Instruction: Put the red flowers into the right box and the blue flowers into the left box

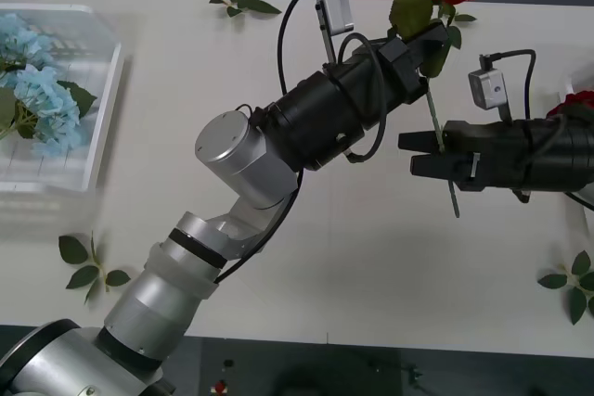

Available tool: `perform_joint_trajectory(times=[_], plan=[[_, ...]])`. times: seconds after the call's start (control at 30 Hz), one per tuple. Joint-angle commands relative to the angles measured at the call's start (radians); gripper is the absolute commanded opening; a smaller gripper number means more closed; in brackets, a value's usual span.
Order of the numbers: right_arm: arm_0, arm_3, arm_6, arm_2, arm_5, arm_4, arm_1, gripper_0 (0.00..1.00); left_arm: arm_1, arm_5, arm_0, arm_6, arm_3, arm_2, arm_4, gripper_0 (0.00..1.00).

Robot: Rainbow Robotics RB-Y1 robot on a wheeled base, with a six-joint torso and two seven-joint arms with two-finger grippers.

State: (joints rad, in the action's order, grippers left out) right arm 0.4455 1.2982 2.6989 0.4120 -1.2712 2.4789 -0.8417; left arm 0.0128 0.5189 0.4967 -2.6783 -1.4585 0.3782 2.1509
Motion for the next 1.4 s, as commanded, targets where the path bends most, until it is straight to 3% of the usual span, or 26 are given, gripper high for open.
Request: perform_joint_trajectory(times=[0.03, 0.1, 0.13, 0.17, 0.2, 0.83, 0.87, 0.93, 1.0, 1.07, 1.23, 1.4], plan=[[0.012, 0.021, 0.006, 0.021, -0.004, -0.005, 0.01, 1.0, 0.005, -0.005, -0.007, -0.027, -0.02, 0.002, 0.015, 0.0], [0.013, 0.021, 0.006, 0.021, -0.004, -0.005, 0.013, 0.67, 0.005, -0.008, -0.007, -0.027, -0.022, 0.002, 0.017, 0.0], [0.013, 0.021, 0.006, 0.021, -0.004, -0.005, 0.013, 0.43, 0.005, -0.01, -0.007, -0.027, -0.02, 0.002, 0.018, 0.0], [0.015, 0.021, 0.006, 0.021, -0.004, -0.006, 0.013, 0.07, 0.005, -0.013, -0.007, -0.027, -0.02, 0.002, 0.02, 0.0], [0.015, 0.023, 0.006, 0.021, -0.004, -0.005, 0.013, 0.0, 0.005, -0.013, -0.006, -0.027, -0.02, 0.002, 0.02, 0.0], [0.022, 0.021, 0.006, 0.021, -0.002, 0.003, 0.013, 0.0, 0.005, -0.017, -0.009, -0.027, -0.02, 0.002, 0.058, 0.0], [0.022, 0.021, 0.006, 0.021, -0.004, 0.003, 0.013, 0.0, 0.005, -0.017, -0.01, -0.027, -0.022, 0.002, 0.056, 0.1], [0.022, 0.021, 0.006, 0.021, -0.004, 0.009, 0.013, 0.0, 0.005, -0.017, -0.015, -0.027, -0.022, 0.002, 0.056, 0.65], [0.022, 0.021, 0.006, 0.021, -0.007, 0.015, 0.013, 0.0, 0.005, -0.016, -0.018, -0.027, -0.022, 0.002, 0.064, 0.91], [0.022, 0.021, 0.006, 0.021, -0.007, 0.023, 0.013, 0.0, 0.005, -0.01, -0.021, -0.027, -0.022, 0.002, 0.075, 1.0], [0.022, 0.021, 0.006, 0.021, -0.008, 0.037, 0.012, 0.0, -0.053, 0.043, -0.041, -0.027, -0.022, -0.007, 0.129, 1.0], [0.033, 0.021, 0.006, 0.018, 0.0, 0.054, -0.013, 0.0, -0.205, 0.17, -0.056, -0.027, -0.023, -0.056, 0.144, 1.0]])
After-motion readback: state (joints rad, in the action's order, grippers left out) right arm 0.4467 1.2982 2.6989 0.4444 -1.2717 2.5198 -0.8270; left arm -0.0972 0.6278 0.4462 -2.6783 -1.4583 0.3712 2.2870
